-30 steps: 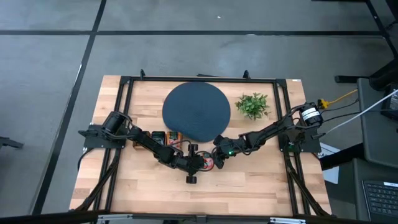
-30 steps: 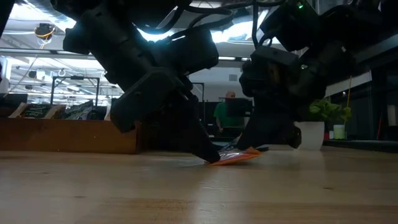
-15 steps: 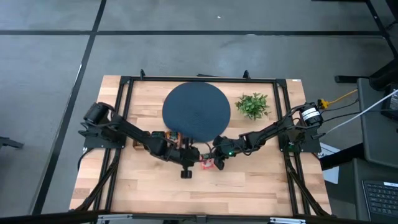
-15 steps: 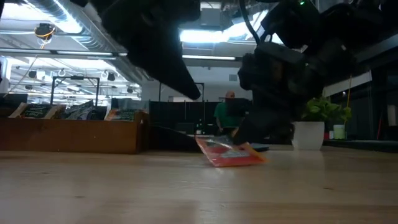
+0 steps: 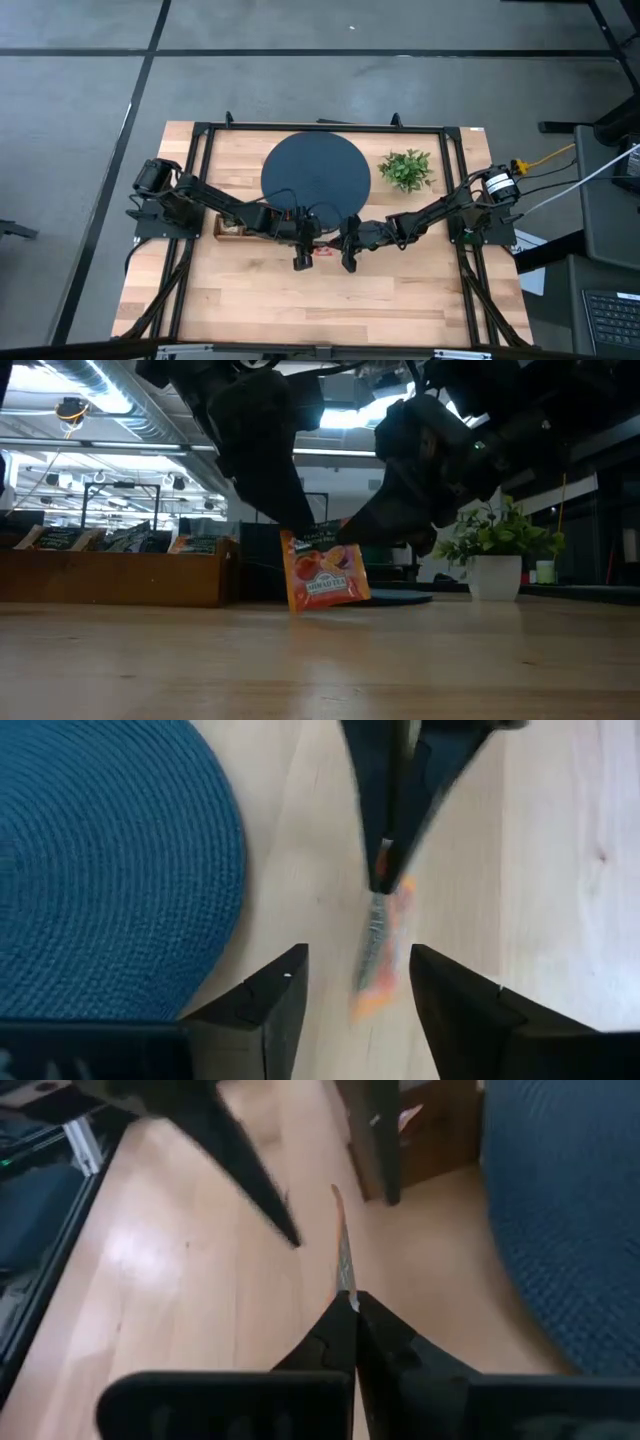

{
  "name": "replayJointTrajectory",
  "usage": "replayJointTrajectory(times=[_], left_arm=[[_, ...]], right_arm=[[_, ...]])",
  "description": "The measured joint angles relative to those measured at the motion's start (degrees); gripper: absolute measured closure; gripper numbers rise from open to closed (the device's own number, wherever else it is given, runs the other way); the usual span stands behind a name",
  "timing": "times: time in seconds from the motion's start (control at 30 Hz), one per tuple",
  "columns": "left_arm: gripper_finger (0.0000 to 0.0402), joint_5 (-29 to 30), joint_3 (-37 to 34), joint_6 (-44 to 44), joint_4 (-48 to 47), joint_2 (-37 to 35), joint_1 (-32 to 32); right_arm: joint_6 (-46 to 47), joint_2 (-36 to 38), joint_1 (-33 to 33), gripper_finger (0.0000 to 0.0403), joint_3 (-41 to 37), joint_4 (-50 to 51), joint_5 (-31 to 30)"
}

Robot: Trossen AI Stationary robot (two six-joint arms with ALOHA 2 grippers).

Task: Pick & Place Tea
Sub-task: Put the orange tea bag into the right section of the wooden organizer

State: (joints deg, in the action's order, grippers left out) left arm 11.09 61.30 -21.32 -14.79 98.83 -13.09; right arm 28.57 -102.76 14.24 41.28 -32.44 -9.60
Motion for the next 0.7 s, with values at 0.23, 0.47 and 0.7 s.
replayJointTrajectory(times=[0.23, 0.47, 0.7], left_arm=[[0.0234, -1.20, 0.00, 1.97, -0.04, -0.02, 0.25], [0.0296, -1.41, 0.01, 2.03, -0.34, -0.04, 0.25], [0.0393, -2.01, 0.04, 2.14, -2.50, -0.09, 0.23]], right_arm=[[-1.97, 0.00, 0.02, 0.0400, 0.00, -3.01, -0.50], [-1.94, 0.00, 0.02, 0.0400, 0.00, -4.86, -0.51], [-0.16, 0.00, 0.02, 0.0374, 0.00, -5.38, -0.49]])
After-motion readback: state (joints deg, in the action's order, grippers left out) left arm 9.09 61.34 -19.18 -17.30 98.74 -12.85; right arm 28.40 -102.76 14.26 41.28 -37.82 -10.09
